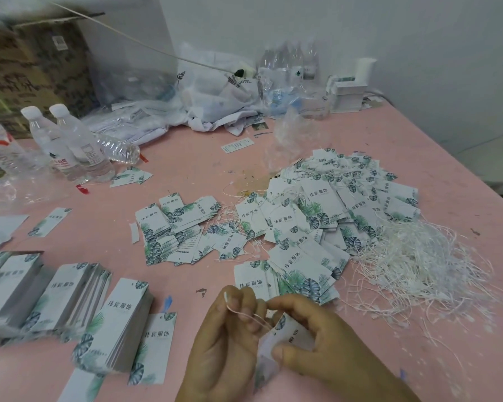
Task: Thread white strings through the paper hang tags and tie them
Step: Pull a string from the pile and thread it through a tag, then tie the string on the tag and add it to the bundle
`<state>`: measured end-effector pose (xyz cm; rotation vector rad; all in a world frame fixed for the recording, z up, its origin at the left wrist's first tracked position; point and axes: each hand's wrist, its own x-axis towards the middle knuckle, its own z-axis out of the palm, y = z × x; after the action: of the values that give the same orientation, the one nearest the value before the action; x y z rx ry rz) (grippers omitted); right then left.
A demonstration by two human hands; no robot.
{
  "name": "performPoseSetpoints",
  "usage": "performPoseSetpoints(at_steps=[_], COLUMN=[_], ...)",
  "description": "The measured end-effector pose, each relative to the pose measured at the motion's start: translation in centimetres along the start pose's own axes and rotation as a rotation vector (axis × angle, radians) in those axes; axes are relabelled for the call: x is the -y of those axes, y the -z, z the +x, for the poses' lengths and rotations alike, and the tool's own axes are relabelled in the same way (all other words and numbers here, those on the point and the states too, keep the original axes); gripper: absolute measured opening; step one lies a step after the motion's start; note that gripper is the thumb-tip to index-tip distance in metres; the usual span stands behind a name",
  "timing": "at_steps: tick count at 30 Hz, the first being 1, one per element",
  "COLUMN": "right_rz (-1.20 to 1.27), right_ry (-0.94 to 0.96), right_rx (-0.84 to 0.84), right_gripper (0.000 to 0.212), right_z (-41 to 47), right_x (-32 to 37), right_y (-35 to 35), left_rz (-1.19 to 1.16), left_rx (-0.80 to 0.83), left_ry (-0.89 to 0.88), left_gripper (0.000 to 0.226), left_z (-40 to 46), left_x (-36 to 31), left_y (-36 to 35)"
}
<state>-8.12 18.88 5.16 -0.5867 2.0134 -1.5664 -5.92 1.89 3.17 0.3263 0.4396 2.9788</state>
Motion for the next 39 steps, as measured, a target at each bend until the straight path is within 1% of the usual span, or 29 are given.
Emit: performPoseSetpoints(at_steps=[3, 4, 5, 7, 8, 10, 12, 14, 16, 17, 18, 19, 22, 24, 27, 28, 31, 35, 37, 39], right_rz=[0.144, 0.182, 0.214, 0.290, 0.335, 0.415, 0.470, 0.497, 0.546, 0.580, 0.621, 0.670, 0.850, 0.902, 0.877, 0.860, 0.797, 0.746, 0.726, 0.691], right_ry=[-0.040, -0.035, -0.030, -0.028, -0.030, -0.030, -0.029, -0.013, 0.006, 0.016, 0.027, 0.037, 0.036, 0.031, 0.080, 0.094, 0.109, 0.108, 0.110, 0.101], right_rx=[0.013, 0.010, 0.003, -0.009, -0.012, -0.015, -0.040, -0.092, -0.167, -0.208, -0.246, -0.280, -0.337, -0.333, -0.311, -0.311, -0.323, -0.394, -0.427, -0.476], right_gripper=[0.029, 0.022, 0.017, 0.016, 0.018, 0.025, 0.032, 0.033, 0.031, 0.030, 0.029, 0.028, 0.024, 0.025, 0.030, 0.031, 0.031, 0.031, 0.029, 0.026], right_z=[0.1, 0.1, 0.2, 0.3, 0.4, 0.5, 0.6, 0.7, 0.9, 0.9, 1.0, 1.1, 1.4, 1.3, 1.2, 1.2, 1.2, 1.1, 1.0, 0.9], right_x=[-0.3, -0.3, -0.3, -0.3, -0.3, -0.6, -0.9, -1.1, -1.1, -1.1, -1.0, -1.0, -1.2, -1.3, -1.3, -1.3, -1.4, -1.4, -1.2, -0.7], right_y=[0.2, 0.3, 0.3, 0.5, 0.5, 0.6, 0.7, 0.7, 0.8, 0.8, 0.8, 0.7, 0.4, 0.1, -0.3, -0.3, -0.4, -0.3, -0.2, 0.2], left_rz=[-0.003, 0.004, 0.030, 0.063, 0.058, 0.039, 0.064, 0.106, 0.171, 0.236, 0.310, 0.392, 0.718, 0.913, 1.150, 1.209, 1.365, 1.696, 1.772, 1.798], left_rx=[-0.099, -0.172, -0.255, -0.389, -0.423, -0.459, -0.497, -0.503, -0.514, -0.513, -0.504, -0.492, -0.474, -0.415, -0.333, -0.326, -0.308, -0.241, -0.245, -0.266], left_ry=[-0.039, -0.071, -0.102, -0.147, -0.154, -0.143, -0.133, -0.128, -0.121, -0.119, -0.113, -0.109, -0.105, -0.134, -0.227, -0.266, -0.404, -0.582, -0.645, -0.690], left_gripper=[0.011, 0.012, 0.021, 0.036, 0.039, 0.042, 0.040, 0.034, 0.034, 0.027, 0.019, 0.016, 0.022, 0.026, 0.031, 0.029, 0.013, 0.016, 0.017, 0.021], left_z=[-0.1, 0.0, 0.0, 0.2, 0.3, 0.5, 0.6, 0.7, 0.7, 0.6, 0.6, 0.6, 0.3, -0.1, -0.6, -0.6, -0.7, -1.0, -1.0, -0.9], left_x=[-0.5, -0.7, -0.9, -1.1, -1.1, -0.9, -0.6, -0.1, 0.4, 0.8, 1.2, 1.6, 2.9, 3.5, 3.8, 3.8, 3.8, 3.6, 3.9, 4.1], left_y=[0.2, 0.2, 0.2, 0.4, 0.3, 0.6, 0.6, 0.7, 0.9, 1.0, 1.1, 1.1, 1.3, 1.3, 0.7, 0.5, 0.2, 0.5, 0.8, 1.0])
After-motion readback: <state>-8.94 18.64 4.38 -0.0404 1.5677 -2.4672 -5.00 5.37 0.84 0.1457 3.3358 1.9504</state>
